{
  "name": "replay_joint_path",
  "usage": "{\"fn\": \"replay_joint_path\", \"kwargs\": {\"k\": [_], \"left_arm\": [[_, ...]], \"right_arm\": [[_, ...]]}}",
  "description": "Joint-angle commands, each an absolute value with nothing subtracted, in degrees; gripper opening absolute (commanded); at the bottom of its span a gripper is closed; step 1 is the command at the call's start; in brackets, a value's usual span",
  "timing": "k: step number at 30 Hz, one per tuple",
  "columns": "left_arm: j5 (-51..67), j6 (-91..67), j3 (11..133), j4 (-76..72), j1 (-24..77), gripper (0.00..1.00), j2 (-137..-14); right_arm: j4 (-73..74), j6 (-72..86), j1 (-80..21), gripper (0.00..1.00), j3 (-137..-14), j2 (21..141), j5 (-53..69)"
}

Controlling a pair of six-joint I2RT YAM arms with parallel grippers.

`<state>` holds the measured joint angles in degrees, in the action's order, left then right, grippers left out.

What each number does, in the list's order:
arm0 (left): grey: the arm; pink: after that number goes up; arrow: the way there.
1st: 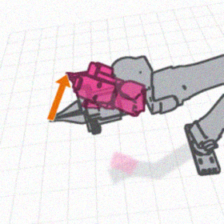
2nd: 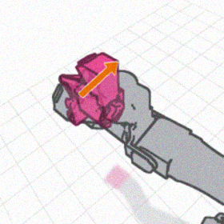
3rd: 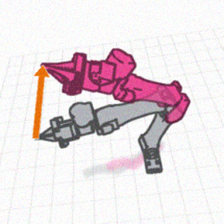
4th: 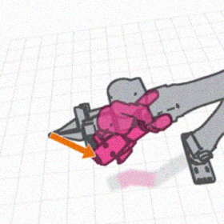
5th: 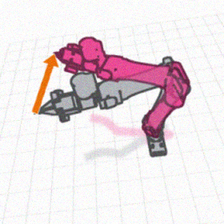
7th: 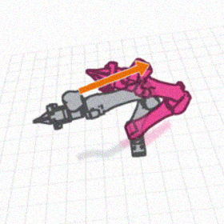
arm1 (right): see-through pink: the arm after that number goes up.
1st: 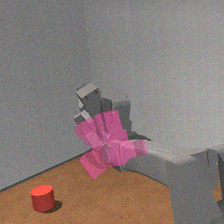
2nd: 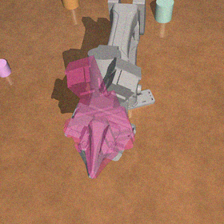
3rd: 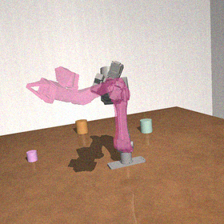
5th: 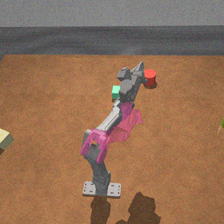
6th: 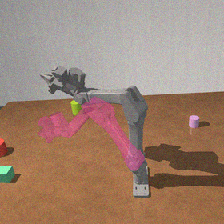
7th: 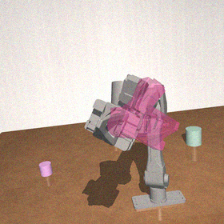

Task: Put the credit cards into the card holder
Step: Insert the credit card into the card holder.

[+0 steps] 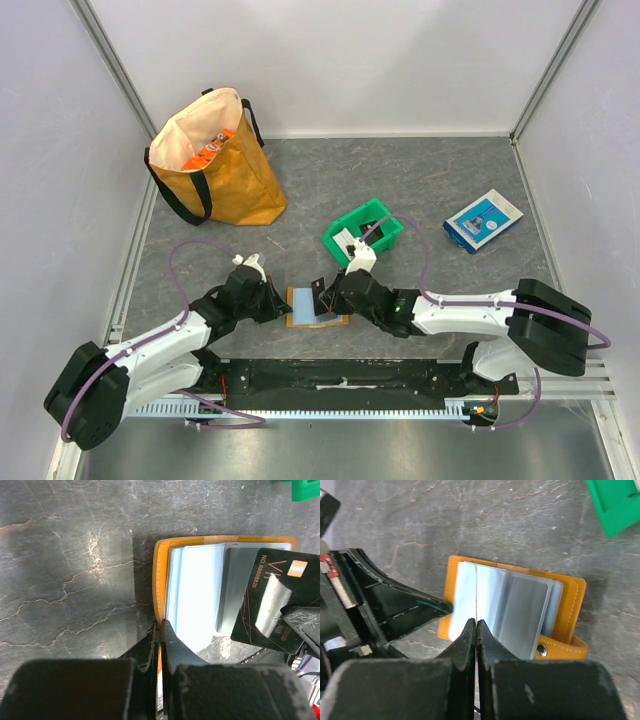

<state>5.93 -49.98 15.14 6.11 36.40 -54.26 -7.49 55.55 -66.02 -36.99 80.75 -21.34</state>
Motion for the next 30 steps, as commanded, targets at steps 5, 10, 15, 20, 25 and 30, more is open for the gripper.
{"fn": "replay_joint_path", "kwargs": {"k": [5, 10, 15, 20, 25, 30], "left_arm": [[3.52, -50.63, 13.71, 4.31, 36.47, 0.02, -55.37], [3.6, -50.54, 13.45, 3.43, 36.47, 0.02, -56.69], [3.6, -50.54, 13.27, 3.08, 36.47, 0.02, -56.69], [3.69, -50.8, 12.92, 3.08, 36.47, 0.02, -56.08], [3.69, -51.33, 12.22, 3.34, 36.47, 0.02, -54.76], [3.08, -51.5, 11.87, 4.39, 36.56, 0.02, -52.91]], "right_arm": [[-23.72, 61.26, -62.58, 0.0, -30.33, 83.41, -13.1], [-26.89, 62.84, -61.09, 0.0, -28.3, 84.9, -11.34], [-28.83, 65.03, -61.0, 0.0, -27.33, 86.92, -10.81], [-28.13, 68.2, -61.0, 0.0, -25.93, 87.01, -13.0], [-30.06, 73.2, -61.08, 0.0, -22.94, 86.75, -14.67], [-34.01, 74.71, -61.26, 0.0, -21.18, 88.15, -14.24]]}}
